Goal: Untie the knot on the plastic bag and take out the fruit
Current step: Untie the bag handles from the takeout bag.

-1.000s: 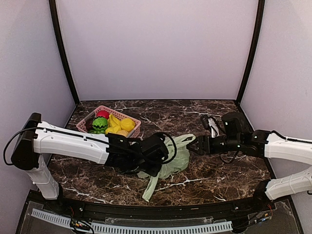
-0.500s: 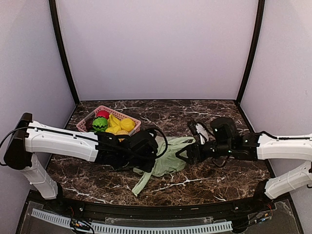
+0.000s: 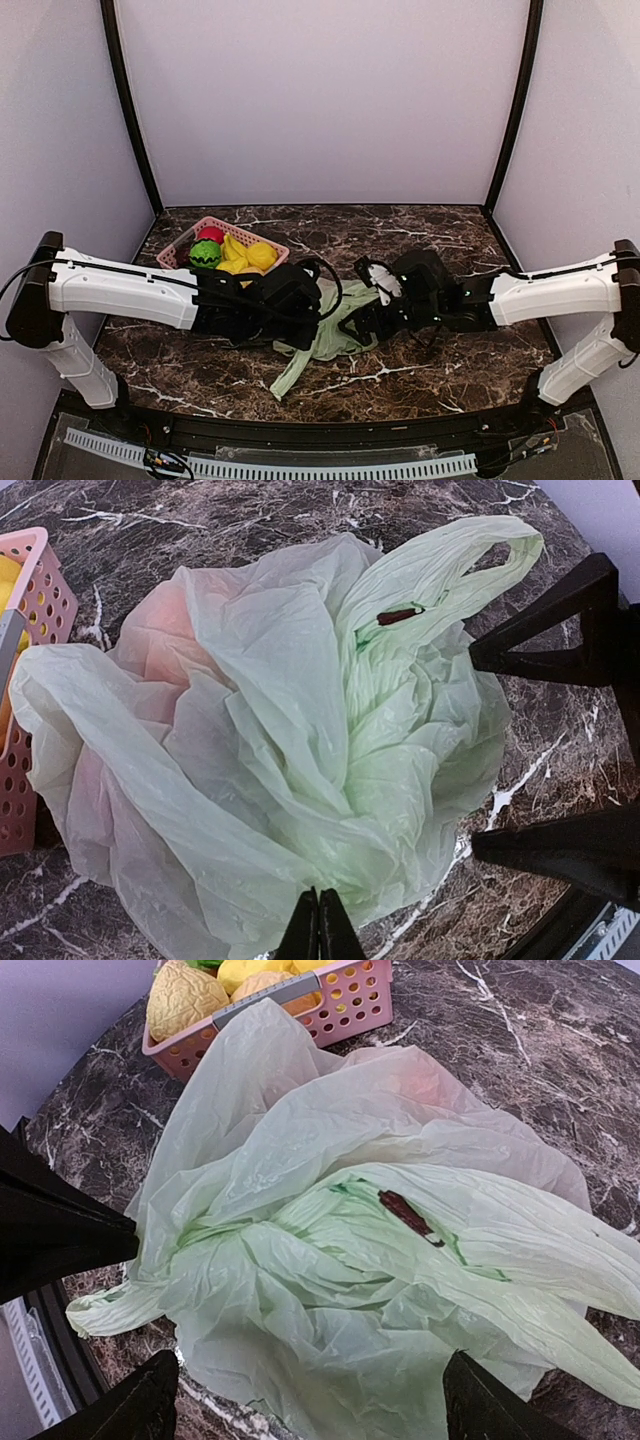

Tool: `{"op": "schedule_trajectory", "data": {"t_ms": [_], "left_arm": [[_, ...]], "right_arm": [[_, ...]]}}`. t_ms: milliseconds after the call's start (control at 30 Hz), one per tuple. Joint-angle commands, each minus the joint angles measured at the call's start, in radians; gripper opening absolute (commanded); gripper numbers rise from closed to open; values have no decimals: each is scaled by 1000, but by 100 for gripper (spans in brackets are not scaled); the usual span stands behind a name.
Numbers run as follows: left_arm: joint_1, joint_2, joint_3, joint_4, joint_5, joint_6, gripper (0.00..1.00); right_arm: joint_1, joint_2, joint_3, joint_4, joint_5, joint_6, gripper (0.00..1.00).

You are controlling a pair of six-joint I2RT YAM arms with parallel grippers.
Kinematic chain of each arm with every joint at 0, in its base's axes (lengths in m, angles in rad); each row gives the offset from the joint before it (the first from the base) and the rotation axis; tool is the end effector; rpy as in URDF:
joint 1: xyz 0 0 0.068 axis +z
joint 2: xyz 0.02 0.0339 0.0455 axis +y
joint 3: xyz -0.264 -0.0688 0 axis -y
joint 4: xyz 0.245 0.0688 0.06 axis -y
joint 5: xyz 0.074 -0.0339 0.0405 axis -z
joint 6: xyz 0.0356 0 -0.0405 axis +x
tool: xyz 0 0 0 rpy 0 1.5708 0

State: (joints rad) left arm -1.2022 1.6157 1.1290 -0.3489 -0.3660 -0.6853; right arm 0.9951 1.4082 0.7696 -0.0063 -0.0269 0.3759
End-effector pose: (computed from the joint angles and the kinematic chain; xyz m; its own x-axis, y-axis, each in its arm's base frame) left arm 0.1374 -0.3204 0.2361 -0.7035 0.1810 -0.6873 0.4383 0.8717 -0.2190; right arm 0.1611 0.2499 0.2103 -0.6165 -0.2759 -0.7374 -0.6707 0.6746 0.3084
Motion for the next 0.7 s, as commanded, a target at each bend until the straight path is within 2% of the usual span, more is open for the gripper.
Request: {"op": "schedule_trajectory", "data": {"t_ms": [0, 467, 567, 667], "left_arm": [[6, -30, -13, 4, 11, 5, 1], [6, -37, -11, 4, 7, 15, 1], [6, -50, -17, -2, -6, 14, 1], [9, -61, -23, -4, -10, 16, 1]], "right_arm": [[54, 61, 51, 34, 98, -3, 89], [145, 254, 201, -88, 258, 104, 87], [146, 252, 198, -98, 291, 124, 80], [145, 239, 193, -100, 300, 129, 64]]}}
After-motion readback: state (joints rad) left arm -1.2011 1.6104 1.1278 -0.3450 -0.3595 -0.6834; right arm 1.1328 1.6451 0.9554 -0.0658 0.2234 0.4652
